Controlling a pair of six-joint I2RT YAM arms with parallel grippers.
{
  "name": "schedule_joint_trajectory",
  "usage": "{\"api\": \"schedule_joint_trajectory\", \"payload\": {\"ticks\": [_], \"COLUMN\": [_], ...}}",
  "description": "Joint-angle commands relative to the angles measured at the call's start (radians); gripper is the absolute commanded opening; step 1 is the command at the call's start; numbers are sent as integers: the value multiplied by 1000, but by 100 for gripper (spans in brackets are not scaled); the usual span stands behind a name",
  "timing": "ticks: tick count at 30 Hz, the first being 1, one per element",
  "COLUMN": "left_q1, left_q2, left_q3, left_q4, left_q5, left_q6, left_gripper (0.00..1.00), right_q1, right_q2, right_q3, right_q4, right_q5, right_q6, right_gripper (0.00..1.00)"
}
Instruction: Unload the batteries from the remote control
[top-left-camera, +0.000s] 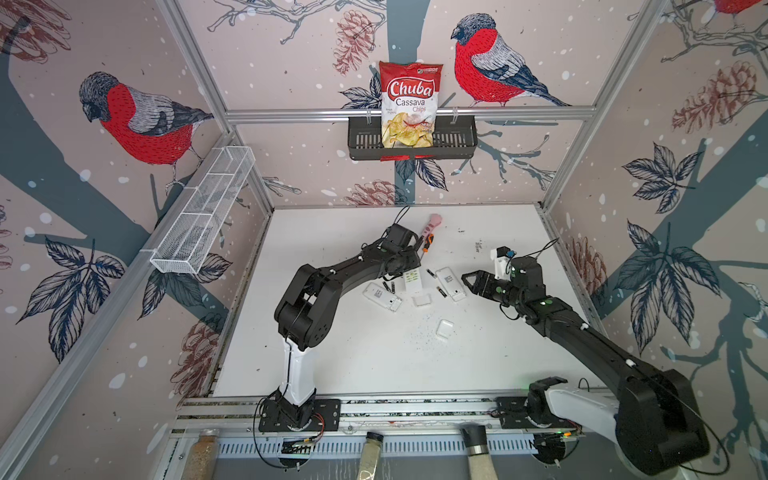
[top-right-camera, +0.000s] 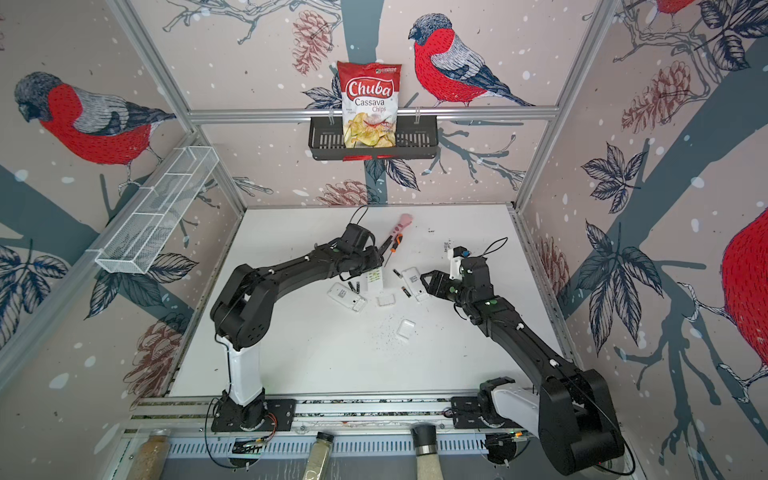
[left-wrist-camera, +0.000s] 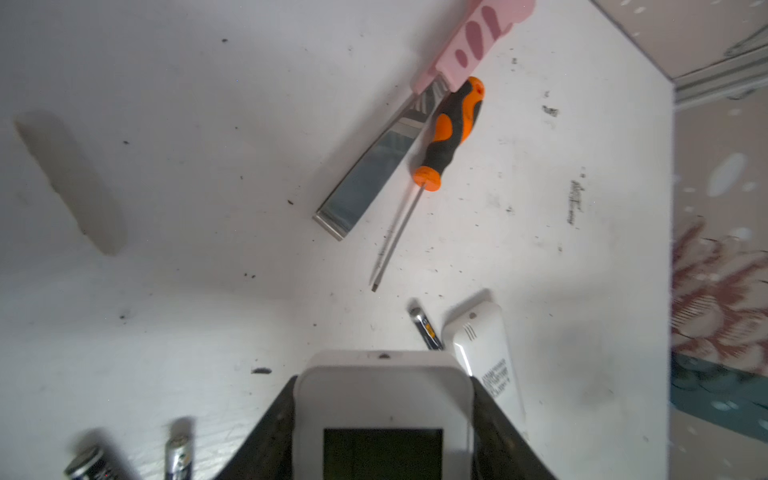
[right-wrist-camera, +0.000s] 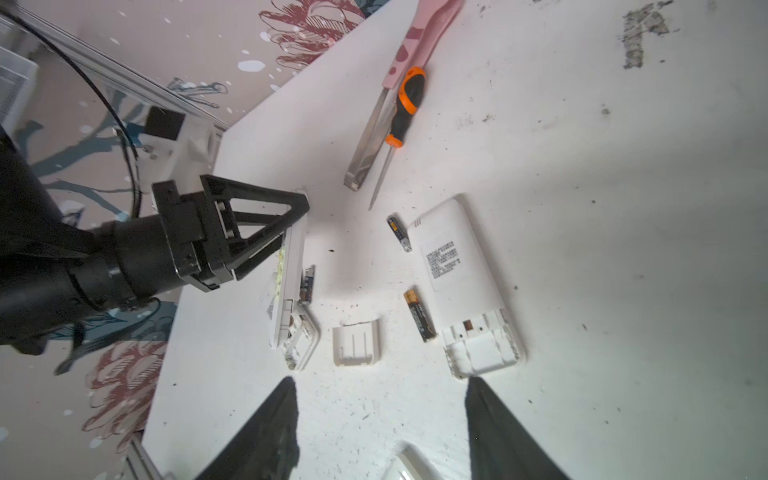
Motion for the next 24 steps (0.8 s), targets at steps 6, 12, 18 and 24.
{"api": "schedule_joint_trajectory", "payload": {"ticks": [6,12,18,24], "left_q1": [81,113,117,121], "left_q2": [-47,-3,101,187], "left_q3": [-73,-63,14,92], "left_q4": [553,886,1128,1338], "left_q5": [458,659,782,844], "left_q6": [6,-135,-298,-478], "left_gripper": [41,41,40,40], "right_q1": [-27,-10,12,36], "right_q2": [78,187,266,321], "right_q3": [-1,49,166,299], "right_q4": [364,628,694,531], "right_q5": [-308,-423,-465,-438], "right_q6": [134,251,263,148], "right_gripper": [84,91,93,94]}}
